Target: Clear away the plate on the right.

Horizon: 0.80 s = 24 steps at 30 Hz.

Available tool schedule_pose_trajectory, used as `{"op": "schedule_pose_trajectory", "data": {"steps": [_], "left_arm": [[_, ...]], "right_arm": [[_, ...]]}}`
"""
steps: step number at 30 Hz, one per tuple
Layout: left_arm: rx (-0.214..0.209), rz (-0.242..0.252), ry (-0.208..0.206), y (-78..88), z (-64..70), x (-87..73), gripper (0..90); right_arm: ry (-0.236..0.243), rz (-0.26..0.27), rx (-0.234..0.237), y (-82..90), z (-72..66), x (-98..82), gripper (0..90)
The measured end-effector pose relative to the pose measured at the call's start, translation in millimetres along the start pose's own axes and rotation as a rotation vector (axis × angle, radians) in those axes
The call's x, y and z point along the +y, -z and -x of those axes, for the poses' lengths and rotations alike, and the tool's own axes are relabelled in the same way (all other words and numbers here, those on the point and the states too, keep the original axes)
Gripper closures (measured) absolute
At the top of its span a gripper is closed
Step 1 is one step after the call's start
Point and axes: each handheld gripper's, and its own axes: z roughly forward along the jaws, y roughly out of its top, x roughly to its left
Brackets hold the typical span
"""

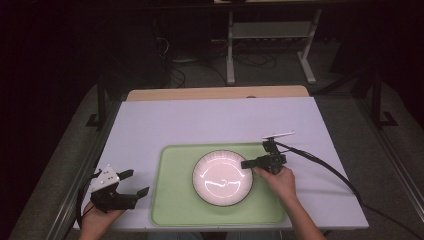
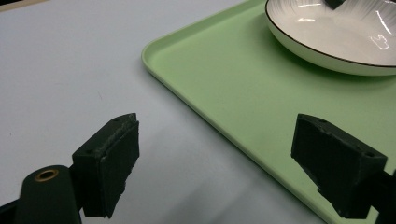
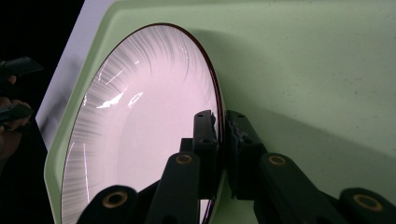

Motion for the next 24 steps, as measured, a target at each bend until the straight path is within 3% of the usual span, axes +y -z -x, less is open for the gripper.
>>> {"op": "schedule_pose_trajectory", "data": {"steps": [14, 24], "left_arm": [[0.002, -0.004, -0.003, -0.8, 0.4, -0.3, 15.2], [0.002, -0.007, 0.001, -1.9, 1.4, -0.5, 15.2]], "right_arm": [[0.031, 0.025, -0.029, 8.3, -1.4, -1.3, 74.7], [0.123, 0.113, -0.073, 23.9, -4.7, -7.0, 60.2]]}}
